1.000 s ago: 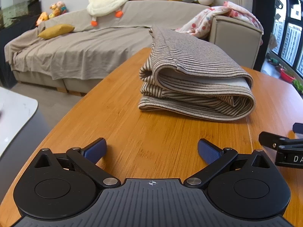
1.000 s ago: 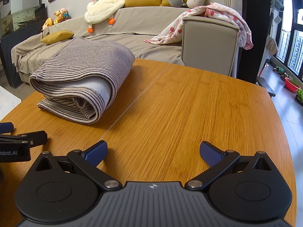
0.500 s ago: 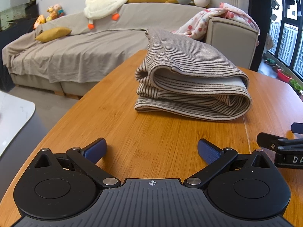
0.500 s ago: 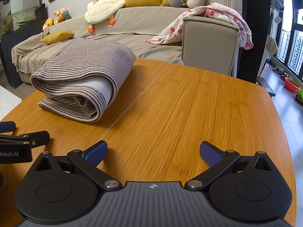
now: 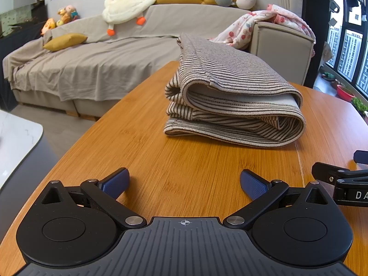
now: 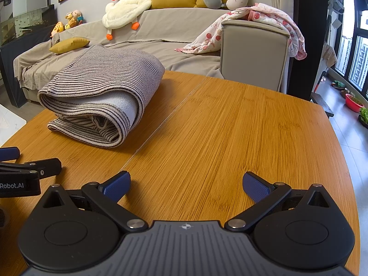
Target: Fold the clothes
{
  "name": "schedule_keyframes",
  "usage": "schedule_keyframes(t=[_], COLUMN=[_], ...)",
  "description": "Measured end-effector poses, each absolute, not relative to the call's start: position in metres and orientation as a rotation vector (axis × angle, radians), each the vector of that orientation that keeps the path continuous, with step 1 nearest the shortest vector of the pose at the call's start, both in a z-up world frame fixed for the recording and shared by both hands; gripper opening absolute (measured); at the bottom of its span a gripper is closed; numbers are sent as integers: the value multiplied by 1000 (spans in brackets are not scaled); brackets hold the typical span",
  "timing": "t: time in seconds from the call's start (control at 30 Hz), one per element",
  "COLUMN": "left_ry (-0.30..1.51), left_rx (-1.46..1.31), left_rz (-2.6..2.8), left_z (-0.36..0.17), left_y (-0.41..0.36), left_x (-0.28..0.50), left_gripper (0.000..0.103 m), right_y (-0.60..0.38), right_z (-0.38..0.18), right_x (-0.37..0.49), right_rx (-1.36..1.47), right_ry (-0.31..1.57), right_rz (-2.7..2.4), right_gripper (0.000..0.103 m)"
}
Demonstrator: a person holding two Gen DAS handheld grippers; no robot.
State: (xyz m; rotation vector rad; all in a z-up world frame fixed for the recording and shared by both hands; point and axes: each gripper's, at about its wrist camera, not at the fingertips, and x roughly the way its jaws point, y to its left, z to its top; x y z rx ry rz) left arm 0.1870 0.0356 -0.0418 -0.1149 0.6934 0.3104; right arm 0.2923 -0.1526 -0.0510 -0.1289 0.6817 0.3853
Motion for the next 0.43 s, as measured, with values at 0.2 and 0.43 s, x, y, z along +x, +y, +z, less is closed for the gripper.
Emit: schedule_keyframes(t=[0.2, 0.43], left_ry=[693, 691], left_rx=[-116, -118], left_rz=[312, 313], left_z=[-42, -42], left_y=[35, 36], left_x=[187, 186], left_gripper=[103, 103], right_y=[-152, -152], right_z=[-51, -51], right_x=[292, 292], right_rx=[-129, -129], right_ry=[682, 681], right_rz=[385, 385], right_gripper=[103, 103])
